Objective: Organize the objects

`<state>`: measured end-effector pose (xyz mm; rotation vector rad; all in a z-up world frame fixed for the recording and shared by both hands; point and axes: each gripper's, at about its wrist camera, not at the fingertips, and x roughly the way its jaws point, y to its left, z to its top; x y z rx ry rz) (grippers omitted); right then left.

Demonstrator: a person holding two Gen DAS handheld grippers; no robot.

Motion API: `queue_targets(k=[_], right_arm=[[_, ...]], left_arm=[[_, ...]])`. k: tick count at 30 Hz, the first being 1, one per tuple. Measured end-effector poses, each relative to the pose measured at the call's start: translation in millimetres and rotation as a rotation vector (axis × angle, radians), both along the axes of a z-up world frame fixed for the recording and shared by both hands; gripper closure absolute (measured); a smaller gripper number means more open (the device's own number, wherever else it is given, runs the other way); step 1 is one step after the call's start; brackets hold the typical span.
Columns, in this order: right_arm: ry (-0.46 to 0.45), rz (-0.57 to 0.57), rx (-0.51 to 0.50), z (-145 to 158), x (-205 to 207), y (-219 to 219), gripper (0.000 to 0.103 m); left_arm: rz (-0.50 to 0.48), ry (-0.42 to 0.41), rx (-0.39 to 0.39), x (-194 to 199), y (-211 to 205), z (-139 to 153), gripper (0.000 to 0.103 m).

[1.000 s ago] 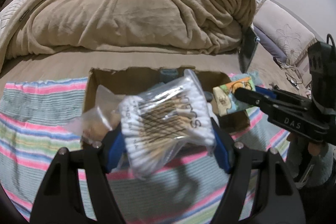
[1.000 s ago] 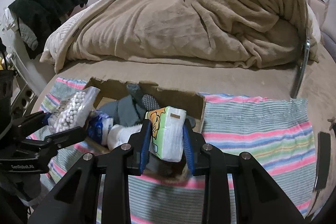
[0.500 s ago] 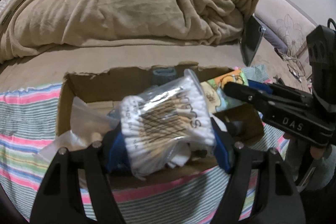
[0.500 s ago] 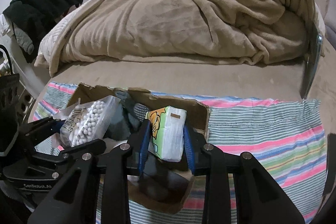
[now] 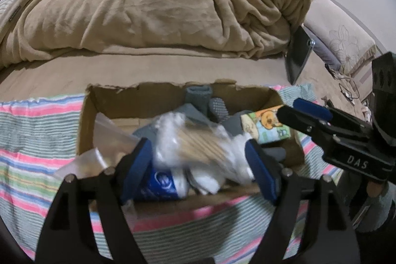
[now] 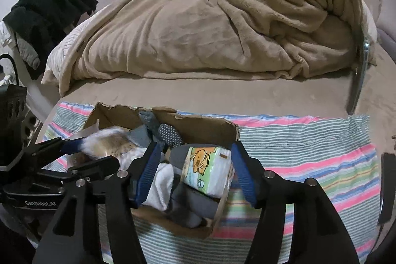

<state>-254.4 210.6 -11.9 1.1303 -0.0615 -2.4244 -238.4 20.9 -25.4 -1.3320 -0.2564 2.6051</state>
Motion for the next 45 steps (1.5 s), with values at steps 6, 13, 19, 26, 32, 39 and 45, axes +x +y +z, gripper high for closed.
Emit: queue_targets(k=[6, 13, 19, 26, 32, 39, 45], right_arm=[[0.018, -0.002, 0.012, 11, 19, 1, 0.04], [0.035, -0.008, 0.022, 22, 42, 2, 0.04], [0.049, -0.006, 0.036, 31, 63, 2, 0.04], [0.05, 0.0, 0.039, 35, 89, 0, 0.039], [0.038, 0.01, 0.037, 32, 111, 0, 0.039], [0.026, 0.021, 0.058, 27, 141, -1, 0.039], [0.02, 0.028, 0.078, 23, 161, 0, 0.039]], left_arm=[[0.024, 0.027, 0.01, 22, -6, 14, 0.017], [0.038, 0.055, -0.018, 52, -9, 32, 0.017], [0.077, 0.084, -0.052, 79, -13, 43, 0.017], [0.102, 0.071, -0.075, 109, -12, 40, 0.017], [0.125, 0.067, -0.111, 134, -14, 41, 0.017], [0.14, 0.062, -0.119, 161, -16, 39, 0.017], [0.163, 0.051, -0.139, 174, -17, 36, 0.017]])
